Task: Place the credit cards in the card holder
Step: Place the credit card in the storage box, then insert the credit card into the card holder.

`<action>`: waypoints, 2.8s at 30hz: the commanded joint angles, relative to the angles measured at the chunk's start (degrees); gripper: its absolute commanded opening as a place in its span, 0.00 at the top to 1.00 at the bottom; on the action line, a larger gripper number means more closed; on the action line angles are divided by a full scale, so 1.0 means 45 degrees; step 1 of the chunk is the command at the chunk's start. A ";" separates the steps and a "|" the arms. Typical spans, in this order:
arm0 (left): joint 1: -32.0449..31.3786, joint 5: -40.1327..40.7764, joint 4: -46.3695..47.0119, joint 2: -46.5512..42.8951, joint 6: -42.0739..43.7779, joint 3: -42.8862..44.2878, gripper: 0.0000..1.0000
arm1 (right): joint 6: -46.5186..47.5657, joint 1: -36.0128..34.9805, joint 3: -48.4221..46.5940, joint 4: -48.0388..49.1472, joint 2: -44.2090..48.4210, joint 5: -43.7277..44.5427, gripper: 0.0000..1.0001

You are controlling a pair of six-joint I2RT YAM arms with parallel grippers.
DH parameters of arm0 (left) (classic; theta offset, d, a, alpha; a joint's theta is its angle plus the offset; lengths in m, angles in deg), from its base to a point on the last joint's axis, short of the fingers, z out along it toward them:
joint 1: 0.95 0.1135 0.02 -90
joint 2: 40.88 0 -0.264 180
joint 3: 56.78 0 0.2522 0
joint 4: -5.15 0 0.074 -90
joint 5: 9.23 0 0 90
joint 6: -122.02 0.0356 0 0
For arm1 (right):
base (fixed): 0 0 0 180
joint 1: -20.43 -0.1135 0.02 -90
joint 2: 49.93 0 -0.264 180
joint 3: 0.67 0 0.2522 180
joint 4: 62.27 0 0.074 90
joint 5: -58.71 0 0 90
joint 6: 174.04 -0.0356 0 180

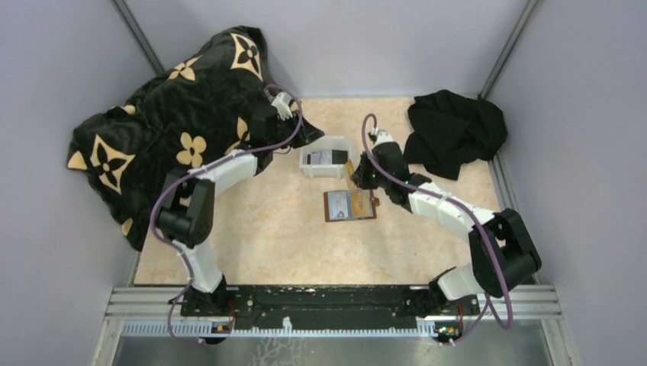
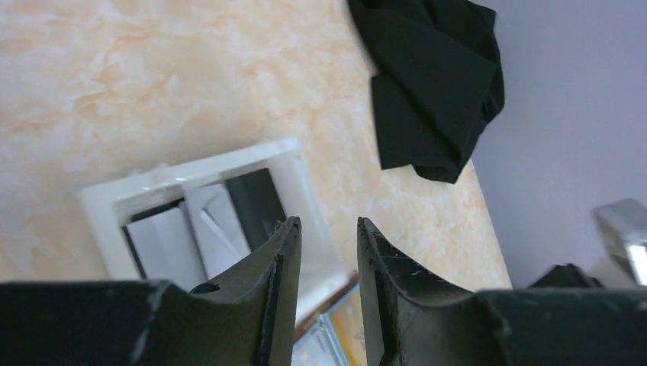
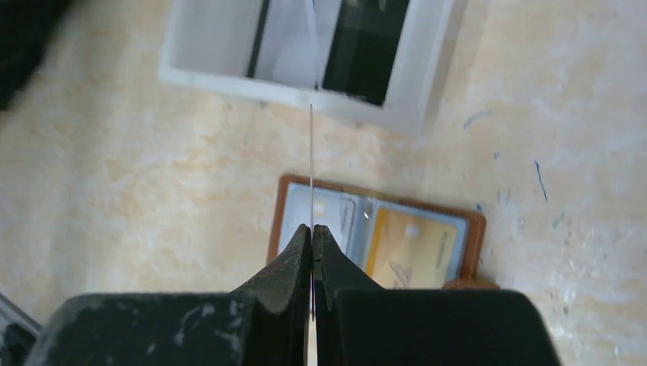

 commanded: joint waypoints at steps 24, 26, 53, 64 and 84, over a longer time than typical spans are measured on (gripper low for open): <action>-0.4882 0.4745 -0.1053 -0.2070 0.0849 -0.4343 0.68 | 0.0243 -0.2205 0.3016 -0.2191 0.2620 0.6890 1.00; -0.5008 0.4795 -0.1318 -0.1776 0.0837 -0.4174 0.69 | 0.0249 -0.2225 0.3035 -0.2255 0.2680 0.7021 1.00; -0.5208 0.5454 -0.2295 -0.0799 0.0717 -0.3866 0.69 | -0.0381 -0.1124 0.4924 0.0539 0.4208 0.4685 1.00; -0.5213 0.5568 -0.2475 -0.0797 0.0698 -0.3840 0.69 | -0.0470 -0.0772 0.5209 0.1106 0.3792 0.4438 1.00; -0.5336 0.5732 -0.2668 -0.0693 0.0701 -0.3704 0.70 | -0.0654 -0.0370 0.5604 0.2006 0.3269 0.3798 1.00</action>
